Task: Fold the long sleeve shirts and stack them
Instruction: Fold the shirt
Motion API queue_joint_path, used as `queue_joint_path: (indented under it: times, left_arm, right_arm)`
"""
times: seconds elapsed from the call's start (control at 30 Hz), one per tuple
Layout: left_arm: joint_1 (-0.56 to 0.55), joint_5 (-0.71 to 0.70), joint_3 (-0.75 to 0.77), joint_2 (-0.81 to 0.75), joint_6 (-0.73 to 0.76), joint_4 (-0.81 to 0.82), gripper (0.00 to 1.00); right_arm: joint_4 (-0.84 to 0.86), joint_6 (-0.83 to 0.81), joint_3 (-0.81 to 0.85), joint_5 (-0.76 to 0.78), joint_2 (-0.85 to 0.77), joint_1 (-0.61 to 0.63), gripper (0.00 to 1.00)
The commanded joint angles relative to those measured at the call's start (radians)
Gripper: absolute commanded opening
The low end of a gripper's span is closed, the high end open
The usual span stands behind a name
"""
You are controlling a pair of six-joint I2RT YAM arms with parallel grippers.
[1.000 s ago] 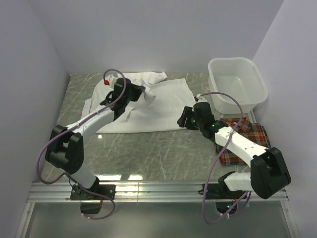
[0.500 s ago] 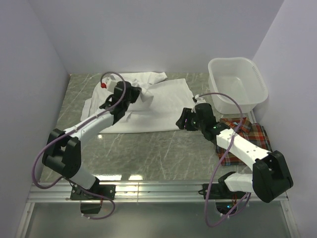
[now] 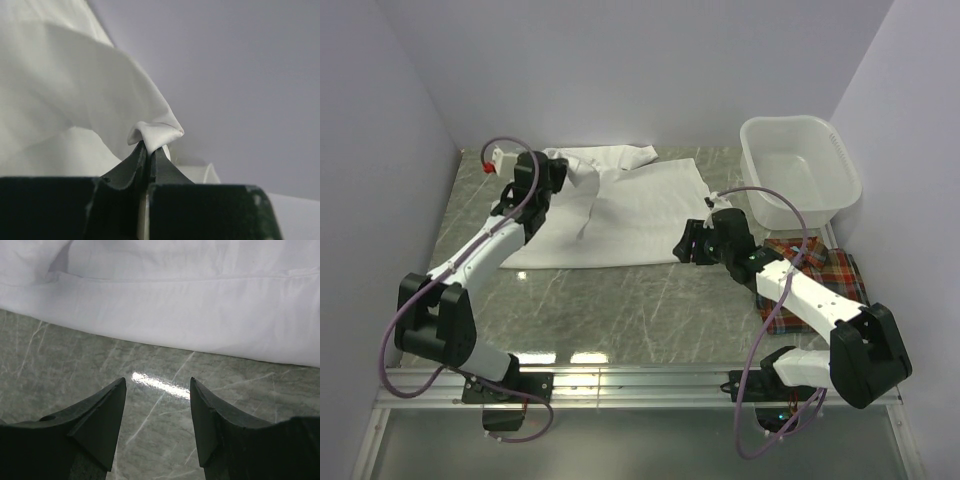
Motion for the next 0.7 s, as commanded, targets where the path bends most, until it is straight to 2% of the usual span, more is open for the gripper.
queue_joint_path:
  times: [0.0, 0.1, 0.2, 0.23, 0.3, 0.33, 0.4, 0.43, 0.5, 0.57, 0.67]
  left_arm:
    - [-0.061, 0.05, -0.097, -0.117, -0.099, 0.061, 0.07]
    - [-0.156, 0.039, -0.209, -0.185, -0.13, 0.101, 0.12]
    - [-0.228, 0.05, -0.308, -0.246, -0.156, 0.106, 0.25]
    - [-0.26, 0.054, -0.353, -0.265, -0.161, 0.101, 0.35]
    - [-0.29, 0.071, -0.391, -0.321, -0.141, 0.092, 0.44]
    - [-0.312, 0.062, -0.419, -0.37, -0.129, 0.062, 0.55]
    - [-0.328, 0.051, -0.442, -0.425, -0.085, 0.023, 0.67]
    - [-0.33, 0.047, -0.462, -0.455, -0.067, -0.019, 0.81]
    - [-0.33, 0.03, -0.47, -0.525, -0.022, -0.072, 0.94]
    - [-0.328, 0.018, -0.473, -0.558, 0.012, -0.173, 0.99]
    - [-0.322, -0.042, -0.47, -0.604, 0.074, -0.273, 0.98]
  right_arm:
    - [0.029, -0.016, 0.026, -0.007, 0.0, 0.006, 0.61]
    - [0.037, -0.016, 0.025, -0.02, 0.001, 0.012, 0.62]
    - [0.035, -0.021, 0.028, -0.026, 0.001, 0.018, 0.63]
    - [0.035, -0.022, 0.031, -0.024, 0.003, 0.028, 0.63]
    - [0.031, -0.021, 0.039, -0.024, 0.011, 0.035, 0.64]
    - [0.031, -0.019, 0.04, -0.023, 0.014, 0.043, 0.64]
    - [0.031, -0.018, 0.045, -0.021, 0.02, 0.052, 0.64]
    - [0.031, -0.016, 0.048, -0.02, 0.021, 0.055, 0.64]
    - [0.031, -0.01, 0.054, -0.021, 0.038, 0.067, 0.64]
    - [0.029, 0.001, 0.06, -0.021, 0.058, 0.077, 0.64]
    - [0.025, 0.01, 0.075, -0.024, 0.08, 0.09, 0.64]
